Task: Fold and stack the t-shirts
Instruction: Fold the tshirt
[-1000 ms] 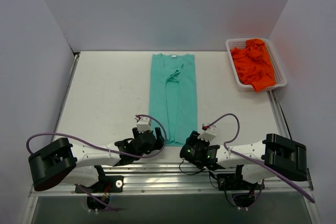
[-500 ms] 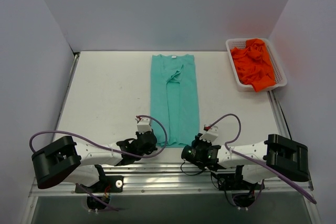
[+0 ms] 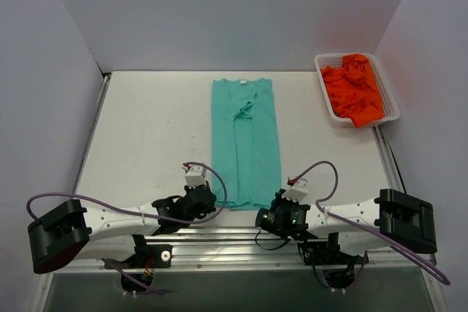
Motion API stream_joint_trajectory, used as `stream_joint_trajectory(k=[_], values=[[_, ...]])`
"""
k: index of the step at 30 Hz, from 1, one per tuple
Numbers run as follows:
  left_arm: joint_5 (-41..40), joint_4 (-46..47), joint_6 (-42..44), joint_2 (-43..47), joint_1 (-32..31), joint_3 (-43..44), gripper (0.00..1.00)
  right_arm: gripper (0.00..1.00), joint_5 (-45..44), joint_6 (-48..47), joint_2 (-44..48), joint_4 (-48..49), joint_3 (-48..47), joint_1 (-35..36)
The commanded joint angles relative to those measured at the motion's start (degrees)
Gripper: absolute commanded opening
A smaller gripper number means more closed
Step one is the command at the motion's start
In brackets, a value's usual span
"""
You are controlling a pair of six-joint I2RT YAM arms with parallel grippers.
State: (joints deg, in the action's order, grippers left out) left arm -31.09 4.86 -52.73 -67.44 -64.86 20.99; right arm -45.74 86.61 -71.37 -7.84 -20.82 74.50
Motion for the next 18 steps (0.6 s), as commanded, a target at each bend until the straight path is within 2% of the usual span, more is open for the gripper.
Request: stream_joint_trajectory(k=[1, 4, 8, 14, 18], values=[[-0.9, -2.8, -2.6, 3.0, -0.9, -1.5, 0.02, 0.00, -2.6, 6.1, 1.3, -8.8, -2.2, 2.7], [-1.3, -4.8, -3.7, 4.4, -2.1, -1.5, 0.02, 0.00, -3.2, 9.4, 1.1, -11.9, -3.6, 5.2], [-2.7, -12.7, -4.7, 7.1, -2.9, 0.4, 0.02, 0.00, -5.1, 13.1, 1.0, -17.2, -5.9, 6.7], [-5.1, -23.7, -4.6, 14.7, -3.2, 6.8, 0.02, 0.00, -9.1, 12.9, 3.7, -24.8, -11.5, 7.1], [-7.0, -26.8, -3.1, 17.3, -3.1, 9.7, 0.02, 0.00, -11.9, 12.4, 4.4, -30.0, -15.9, 7.2]])
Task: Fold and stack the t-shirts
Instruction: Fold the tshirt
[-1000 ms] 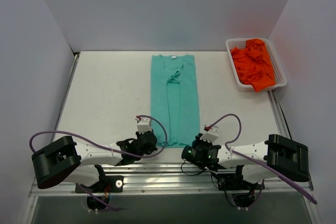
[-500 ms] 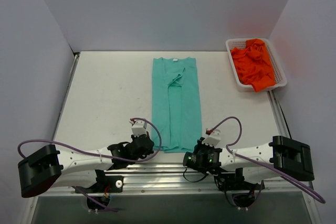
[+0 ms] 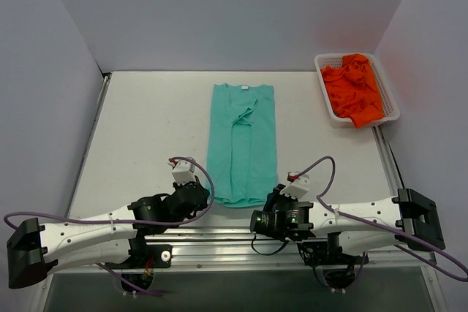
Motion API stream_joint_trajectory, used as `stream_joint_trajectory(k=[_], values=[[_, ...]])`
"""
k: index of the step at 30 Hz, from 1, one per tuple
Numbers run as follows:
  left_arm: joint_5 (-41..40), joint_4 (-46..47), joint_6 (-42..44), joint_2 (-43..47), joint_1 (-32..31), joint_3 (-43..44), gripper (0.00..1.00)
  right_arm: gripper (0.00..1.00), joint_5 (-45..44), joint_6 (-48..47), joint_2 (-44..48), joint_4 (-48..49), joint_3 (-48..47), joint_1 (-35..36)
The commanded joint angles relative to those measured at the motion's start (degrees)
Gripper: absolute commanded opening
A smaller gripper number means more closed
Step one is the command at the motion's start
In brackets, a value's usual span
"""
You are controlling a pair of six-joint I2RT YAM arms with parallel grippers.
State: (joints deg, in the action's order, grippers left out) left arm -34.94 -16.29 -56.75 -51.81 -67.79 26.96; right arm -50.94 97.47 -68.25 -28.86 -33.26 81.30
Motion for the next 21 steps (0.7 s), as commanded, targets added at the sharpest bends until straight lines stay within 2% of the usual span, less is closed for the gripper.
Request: stream_joint_trajectory(k=[1, 8, 13, 16, 17, 21], values=[[-4.0, -6.4, 1.2, 1.9, -0.2, 5.3, 0.02, 0.00, -7.2, 1.3, 1.2, -10.8, -5.3, 0.4], [-7.9, -8.7, 5.7, -0.7, 0.6, 13.6, 0.02, 0.00, -12.7, -3.7, -0.1, -12.9, -12.3, -2.4], [-7.8, -7.2, 12.1, -4.0, 6.1, 19.0, 0.02, 0.00, -13.3, -17.1, -0.3, -1.9, -14.1, -9.5], [-2.9, -0.7, 16.4, -5.5, 10.8, 19.6, 0.02, 0.00, -12.4, -26.4, -0.2, 6.7, -13.8, -13.7], [-1.4, 0.5, 17.2, -6.0, 14.4, 19.5, 0.02, 0.00, -11.9, -31.1, -0.2, 8.8, -13.6, -15.9], [4.7, 4.9, 19.5, -9.9, 20.6, 20.3, 0.02, 0.00, -8.2, -39.5, -1.5, 18.4, -13.7, -22.0]])
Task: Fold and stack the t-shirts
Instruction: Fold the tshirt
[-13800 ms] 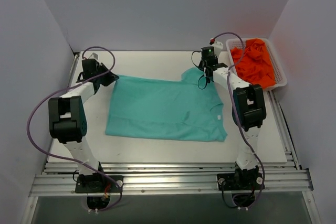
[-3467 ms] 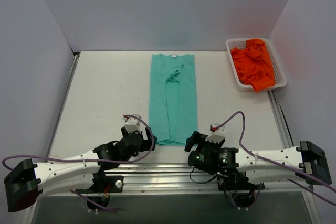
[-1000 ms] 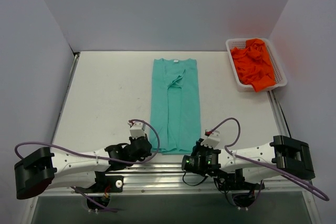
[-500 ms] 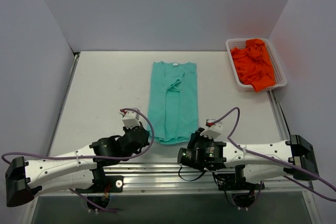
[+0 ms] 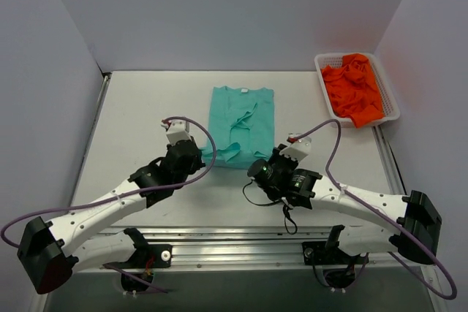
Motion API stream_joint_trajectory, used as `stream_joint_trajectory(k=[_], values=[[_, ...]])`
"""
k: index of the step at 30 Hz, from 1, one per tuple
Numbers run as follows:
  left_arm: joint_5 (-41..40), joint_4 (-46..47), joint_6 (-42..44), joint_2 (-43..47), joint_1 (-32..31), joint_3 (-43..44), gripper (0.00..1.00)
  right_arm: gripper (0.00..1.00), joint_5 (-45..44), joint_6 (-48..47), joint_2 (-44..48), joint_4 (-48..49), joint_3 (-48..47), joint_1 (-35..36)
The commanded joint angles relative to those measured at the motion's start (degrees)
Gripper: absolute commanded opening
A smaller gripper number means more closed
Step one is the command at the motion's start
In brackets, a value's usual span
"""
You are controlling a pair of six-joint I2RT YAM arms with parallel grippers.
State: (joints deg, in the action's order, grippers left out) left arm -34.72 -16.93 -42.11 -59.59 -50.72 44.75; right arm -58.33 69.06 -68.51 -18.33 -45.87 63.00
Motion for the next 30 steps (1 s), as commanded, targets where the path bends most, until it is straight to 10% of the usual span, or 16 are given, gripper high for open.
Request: stream_joint_trajectory(k=[1, 25, 27, 30], values=[[4.9, 7.0, 5.4, -2.9, 4.2, 2.9, 0.02, 0.00, -0.2, -12.5, -2.2, 9.3, -1.3, -4.5], [26.6, 23.5, 11.1, -41.1, 23.6, 22.7, 0.10, 0.00, 12.1, -23.6, -42.2, 22.4, -24.6, -24.9], [30.1, 23.5, 11.1, -47.8, 25.9, 26.6, 0.32, 0.15, 13.3, -24.4, -45.6, 21.2, -28.4, -27.0], [37.3, 25.4, 11.2, -53.8, 28.4, 33.2, 0.80, 0.76, 11.9, -24.7, -50.5, 18.9, -34.9, -28.8]])
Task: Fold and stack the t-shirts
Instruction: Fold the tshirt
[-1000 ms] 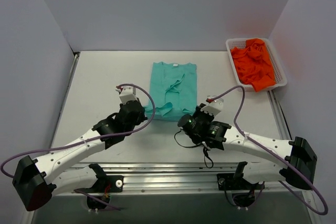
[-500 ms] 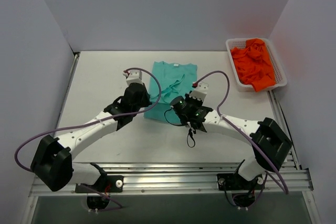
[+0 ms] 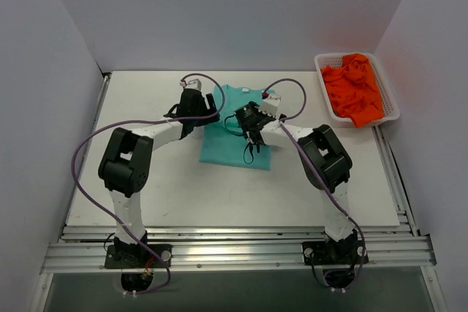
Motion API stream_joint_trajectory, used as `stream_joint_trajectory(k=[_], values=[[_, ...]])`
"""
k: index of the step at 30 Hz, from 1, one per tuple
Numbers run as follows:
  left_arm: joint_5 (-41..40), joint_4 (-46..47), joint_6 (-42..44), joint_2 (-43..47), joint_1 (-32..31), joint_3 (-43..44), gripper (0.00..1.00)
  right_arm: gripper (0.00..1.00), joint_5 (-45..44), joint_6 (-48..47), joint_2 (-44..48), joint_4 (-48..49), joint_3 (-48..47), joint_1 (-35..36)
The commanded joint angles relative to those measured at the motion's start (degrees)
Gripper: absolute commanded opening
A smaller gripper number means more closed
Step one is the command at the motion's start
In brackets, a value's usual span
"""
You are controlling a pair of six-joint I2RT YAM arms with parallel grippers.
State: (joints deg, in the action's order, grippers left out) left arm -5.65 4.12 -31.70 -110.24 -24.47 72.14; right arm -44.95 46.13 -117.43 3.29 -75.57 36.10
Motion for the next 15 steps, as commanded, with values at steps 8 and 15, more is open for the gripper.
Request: stream_joint_trajectory(k=[8, 15], values=[[6.8, 0.0, 3.5, 2.2, 3.3, 11.5, 0.95, 1.00, -6.4, -2.4, 5.3, -7.0, -7.5, -3.1], [-1.2, 1.9, -2.7, 17.6, 2.8, -8.2, 0.93, 1.00, -3.5, 3.7, 19.0, -1.6, 12.0, -0.5]])
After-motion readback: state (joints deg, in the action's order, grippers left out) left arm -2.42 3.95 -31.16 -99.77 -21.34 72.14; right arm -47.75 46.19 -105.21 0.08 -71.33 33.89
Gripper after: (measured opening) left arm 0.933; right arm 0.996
